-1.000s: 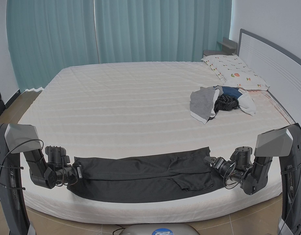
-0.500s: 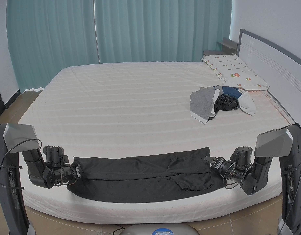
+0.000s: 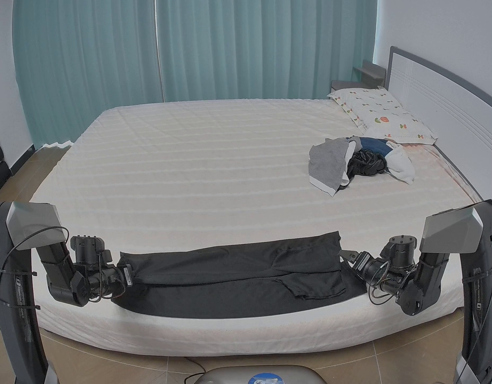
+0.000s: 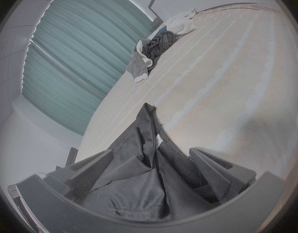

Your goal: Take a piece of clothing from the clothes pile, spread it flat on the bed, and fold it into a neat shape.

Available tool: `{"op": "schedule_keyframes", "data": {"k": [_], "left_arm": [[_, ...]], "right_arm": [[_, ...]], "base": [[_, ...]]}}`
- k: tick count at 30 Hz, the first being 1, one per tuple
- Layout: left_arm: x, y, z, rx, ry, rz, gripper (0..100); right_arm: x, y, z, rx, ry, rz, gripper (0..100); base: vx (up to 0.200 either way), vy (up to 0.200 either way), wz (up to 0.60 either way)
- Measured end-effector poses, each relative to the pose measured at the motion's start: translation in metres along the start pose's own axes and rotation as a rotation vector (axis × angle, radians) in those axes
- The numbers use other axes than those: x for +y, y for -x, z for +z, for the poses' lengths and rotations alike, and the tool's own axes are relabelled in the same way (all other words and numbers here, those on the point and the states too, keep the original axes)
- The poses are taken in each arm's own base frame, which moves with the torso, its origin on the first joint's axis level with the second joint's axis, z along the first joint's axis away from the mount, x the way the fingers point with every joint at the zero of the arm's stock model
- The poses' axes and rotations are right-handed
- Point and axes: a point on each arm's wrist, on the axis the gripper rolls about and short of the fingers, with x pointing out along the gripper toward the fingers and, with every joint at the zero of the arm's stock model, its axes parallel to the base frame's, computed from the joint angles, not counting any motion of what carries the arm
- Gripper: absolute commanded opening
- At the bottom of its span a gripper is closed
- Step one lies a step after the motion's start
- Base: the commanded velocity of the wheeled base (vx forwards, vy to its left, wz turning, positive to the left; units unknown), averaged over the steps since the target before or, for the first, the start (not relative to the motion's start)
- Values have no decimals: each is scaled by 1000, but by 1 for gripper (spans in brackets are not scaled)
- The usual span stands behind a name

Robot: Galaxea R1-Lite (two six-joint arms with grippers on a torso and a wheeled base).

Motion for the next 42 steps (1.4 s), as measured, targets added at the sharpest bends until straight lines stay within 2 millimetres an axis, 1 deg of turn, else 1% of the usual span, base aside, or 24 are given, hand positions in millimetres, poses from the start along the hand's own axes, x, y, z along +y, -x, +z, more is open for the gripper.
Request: {"op": "schedule_keyframes", "data": {"k": [6,9,11,16,23,27,29,31,33,41,42], "left_arm": [[-3,-2,4,-17,70,-3,0],[-10,-3,8,-26,130,-12,0],[-17,-1,10,-31,135,-24,0],[-28,2,13,-46,136,-32,0],[-45,9,19,-82,154,-26,0],[-55,16,19,-64,142,2,0],[-57,17,19,-59,139,12,0],[-66,20,22,-58,126,28,0],[-69,21,22,-51,120,33,0],[-98,28,27,5,72,92,0],[-106,29,28,15,64,97,0]], "right_arm": [[0,0,2,-7,-2,0,100],[-1,0,3,-9,-3,-1,100],[-1,0,3,-10,-3,-1,100],[-1,0,4,-14,-5,0,100],[-7,3,22,-56,-27,-7,100],[-9,4,26,-62,-33,-6,100],[-9,4,26,-61,-33,-6,100],[-8,4,25,-58,-32,-4,100],[-8,4,24,-56,-31,-5,100],[-8,4,22,-48,-29,-6,100],[-7,4,21,-46,-29,-6,100]], "base": [[0,0,0],[0,0,0],[0,0,0],[0,-200,0],[0,-200,0],[0,-200,0],[0,-200,0],[0,-200,0],[0,-200,0],[0,-200,0],[0,-200,0]]}}
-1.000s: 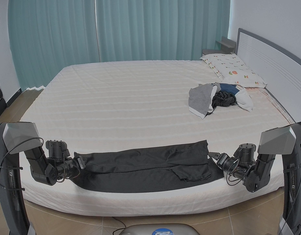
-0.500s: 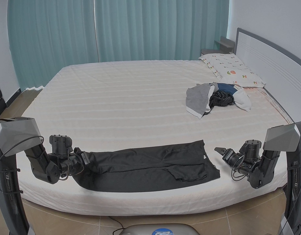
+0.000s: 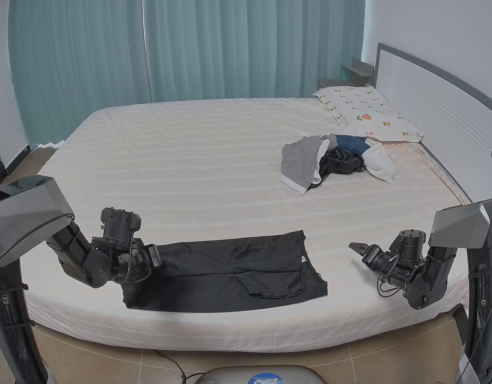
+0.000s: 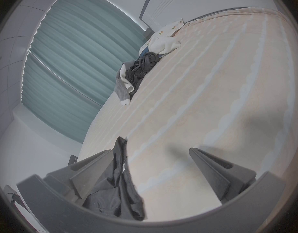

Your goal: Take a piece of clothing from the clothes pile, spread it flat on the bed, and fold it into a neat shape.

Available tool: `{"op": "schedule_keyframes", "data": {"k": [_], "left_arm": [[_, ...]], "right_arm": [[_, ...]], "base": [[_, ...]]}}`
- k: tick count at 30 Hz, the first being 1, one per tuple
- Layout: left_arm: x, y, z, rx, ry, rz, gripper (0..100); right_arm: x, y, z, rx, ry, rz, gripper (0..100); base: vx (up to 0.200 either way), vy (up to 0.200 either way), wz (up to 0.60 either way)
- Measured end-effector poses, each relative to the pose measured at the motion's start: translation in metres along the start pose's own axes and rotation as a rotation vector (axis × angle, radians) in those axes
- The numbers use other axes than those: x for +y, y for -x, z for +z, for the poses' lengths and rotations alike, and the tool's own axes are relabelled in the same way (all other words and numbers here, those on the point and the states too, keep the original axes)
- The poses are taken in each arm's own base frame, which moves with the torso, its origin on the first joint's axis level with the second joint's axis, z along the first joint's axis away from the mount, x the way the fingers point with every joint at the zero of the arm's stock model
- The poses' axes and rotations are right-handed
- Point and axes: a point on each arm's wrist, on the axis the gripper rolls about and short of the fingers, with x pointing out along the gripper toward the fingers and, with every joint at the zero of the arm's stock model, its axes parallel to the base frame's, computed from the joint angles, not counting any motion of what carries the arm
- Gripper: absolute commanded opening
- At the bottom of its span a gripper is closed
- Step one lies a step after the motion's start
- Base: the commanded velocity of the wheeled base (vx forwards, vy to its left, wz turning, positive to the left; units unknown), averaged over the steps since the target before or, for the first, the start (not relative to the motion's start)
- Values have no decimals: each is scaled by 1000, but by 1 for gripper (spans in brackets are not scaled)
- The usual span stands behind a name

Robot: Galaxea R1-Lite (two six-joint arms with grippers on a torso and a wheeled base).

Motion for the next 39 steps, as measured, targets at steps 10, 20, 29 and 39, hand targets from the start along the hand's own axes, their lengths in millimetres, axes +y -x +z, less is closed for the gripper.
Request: {"op": "schedule_keyframes", "data": {"k": [10,20,29,39], "left_arm": [[-52,8,6,25,9,-1,0],[-102,10,8,66,-4,-28,0],[-132,-14,0,44,-1,-9,0],[-144,-37,-14,44,62,11,100]], "right_arm": [[2,0,-5,14,5,3,100],[3,0,-9,24,10,4,100],[5,0,-11,30,13,7,100],[5,-1,-13,38,16,8,100]], "base": [[0,-200,0],[0,-140,0],[0,0,0],[0,0,0]]}}
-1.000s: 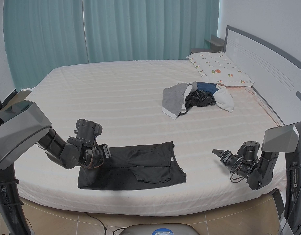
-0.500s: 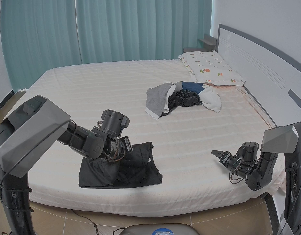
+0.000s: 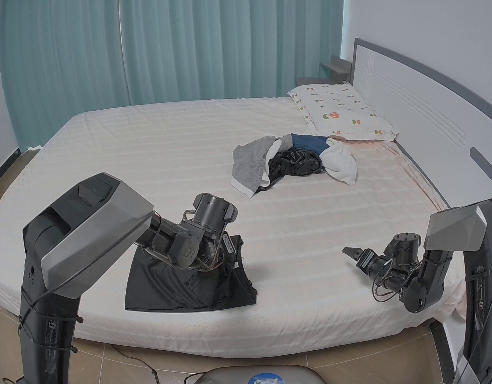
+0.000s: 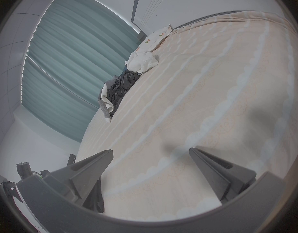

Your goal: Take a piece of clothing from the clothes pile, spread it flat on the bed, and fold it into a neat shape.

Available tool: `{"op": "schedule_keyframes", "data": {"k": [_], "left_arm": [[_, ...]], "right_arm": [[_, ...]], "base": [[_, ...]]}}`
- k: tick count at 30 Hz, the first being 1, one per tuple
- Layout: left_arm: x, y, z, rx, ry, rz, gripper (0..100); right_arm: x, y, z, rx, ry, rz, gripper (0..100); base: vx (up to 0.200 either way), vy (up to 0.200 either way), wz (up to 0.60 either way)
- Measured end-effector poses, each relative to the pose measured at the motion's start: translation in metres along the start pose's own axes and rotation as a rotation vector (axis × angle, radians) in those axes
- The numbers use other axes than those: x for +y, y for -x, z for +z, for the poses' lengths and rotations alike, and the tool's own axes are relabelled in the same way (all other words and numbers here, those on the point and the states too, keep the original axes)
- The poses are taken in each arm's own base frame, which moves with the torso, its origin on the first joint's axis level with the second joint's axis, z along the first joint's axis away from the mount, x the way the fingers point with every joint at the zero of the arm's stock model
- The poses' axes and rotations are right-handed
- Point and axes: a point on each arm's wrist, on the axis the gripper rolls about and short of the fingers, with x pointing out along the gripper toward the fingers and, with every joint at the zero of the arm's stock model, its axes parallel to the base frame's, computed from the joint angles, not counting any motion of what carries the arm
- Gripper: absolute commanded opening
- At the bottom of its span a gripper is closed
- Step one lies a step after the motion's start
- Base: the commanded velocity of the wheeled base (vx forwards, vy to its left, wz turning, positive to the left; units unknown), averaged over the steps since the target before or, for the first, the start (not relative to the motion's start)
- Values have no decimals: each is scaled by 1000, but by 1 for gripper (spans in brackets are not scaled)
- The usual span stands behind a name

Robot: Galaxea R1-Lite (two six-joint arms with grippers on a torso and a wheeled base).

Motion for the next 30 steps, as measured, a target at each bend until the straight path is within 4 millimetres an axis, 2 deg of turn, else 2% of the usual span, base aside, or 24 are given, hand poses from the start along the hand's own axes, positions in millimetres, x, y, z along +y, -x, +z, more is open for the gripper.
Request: {"op": "schedule_keyframes", "data": {"k": [4,10,14,16,19,24,30], "left_arm": [[-3,3,2,21,38,-47,100],[-10,20,13,39,150,-126,100],[0,26,25,35,182,-127,100],[11,27,28,50,197,-113,100],[43,29,32,102,240,-77,100],[70,31,33,130,279,-58,100],[104,34,30,114,340,-117,100]], "right_arm": [[0,0,-1,4,1,0,100],[0,0,-2,6,1,-1,100],[0,0,-3,8,1,-2,100],[0,0,-4,10,3,0,100],[1,0,-6,15,5,2,100],[1,1,-6,17,6,2,100],[1,1,-7,19,6,2,100]], "base": [[0,0,0],[0,0,0],[0,0,0],[0,0,0],[0,0,0],[0,0,0],[0,33,0]]}}
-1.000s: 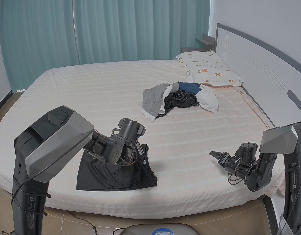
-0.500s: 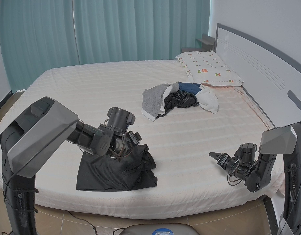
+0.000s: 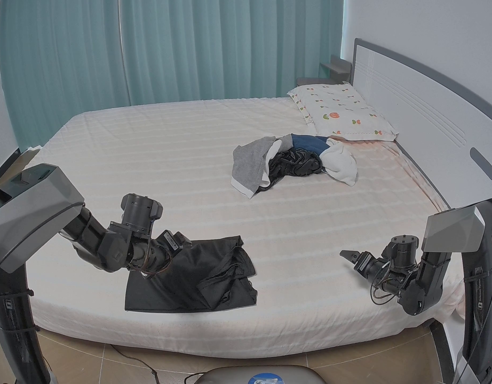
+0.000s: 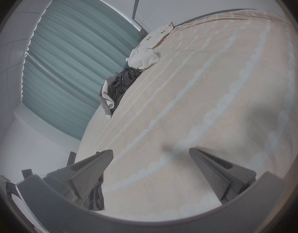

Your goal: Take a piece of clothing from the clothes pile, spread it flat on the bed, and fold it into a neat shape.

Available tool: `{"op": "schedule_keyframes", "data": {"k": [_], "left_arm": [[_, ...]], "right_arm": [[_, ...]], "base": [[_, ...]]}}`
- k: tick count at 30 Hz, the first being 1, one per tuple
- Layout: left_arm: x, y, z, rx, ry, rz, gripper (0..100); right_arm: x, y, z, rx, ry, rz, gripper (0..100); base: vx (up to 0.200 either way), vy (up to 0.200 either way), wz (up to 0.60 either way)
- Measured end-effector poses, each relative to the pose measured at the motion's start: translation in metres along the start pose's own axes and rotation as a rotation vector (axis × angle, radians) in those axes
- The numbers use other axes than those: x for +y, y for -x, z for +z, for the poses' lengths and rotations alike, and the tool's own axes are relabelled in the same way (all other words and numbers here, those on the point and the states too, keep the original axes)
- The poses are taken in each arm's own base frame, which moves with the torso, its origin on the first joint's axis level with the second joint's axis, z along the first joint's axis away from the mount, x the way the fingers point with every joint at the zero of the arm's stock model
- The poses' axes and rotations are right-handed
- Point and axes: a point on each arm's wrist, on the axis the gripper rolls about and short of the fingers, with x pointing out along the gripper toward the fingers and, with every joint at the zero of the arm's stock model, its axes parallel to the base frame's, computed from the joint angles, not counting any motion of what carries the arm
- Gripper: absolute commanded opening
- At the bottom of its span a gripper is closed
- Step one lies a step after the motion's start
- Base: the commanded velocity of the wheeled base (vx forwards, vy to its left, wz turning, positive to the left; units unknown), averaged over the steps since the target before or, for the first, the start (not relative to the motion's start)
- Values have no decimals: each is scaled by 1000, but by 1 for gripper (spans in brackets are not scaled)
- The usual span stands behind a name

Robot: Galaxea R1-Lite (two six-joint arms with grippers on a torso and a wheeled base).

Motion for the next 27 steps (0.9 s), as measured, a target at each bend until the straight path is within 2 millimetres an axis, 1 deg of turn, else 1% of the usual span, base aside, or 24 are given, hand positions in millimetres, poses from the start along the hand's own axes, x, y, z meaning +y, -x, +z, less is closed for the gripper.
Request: {"op": "schedule_keyframes", "data": {"k": [3,6,12,15,19,22,27], "left_arm": [[14,4,4,-8,46,-38,100],[33,8,12,34,125,-71,100],[61,18,40,50,233,-105,100],[71,22,52,34,268,-110,100],[75,24,63,7,285,-118,100],[78,21,65,3,292,-114,100],[80,15,67,4,296,-107,100]], "right_arm": [[0,0,0,1,0,-1,100],[1,0,-1,2,3,0,100],[1,0,-1,1,7,-1,100],[2,0,-2,-2,10,1,100],[5,0,-2,-8,18,6,100],[11,0,-4,-3,36,23,100],[33,5,-11,17,67,70,100]], "base": [[0,200,0],[0,200,0],[0,200,0],[0,200,0],[0,200,0],[0,200,0],[0,200,0]]}}
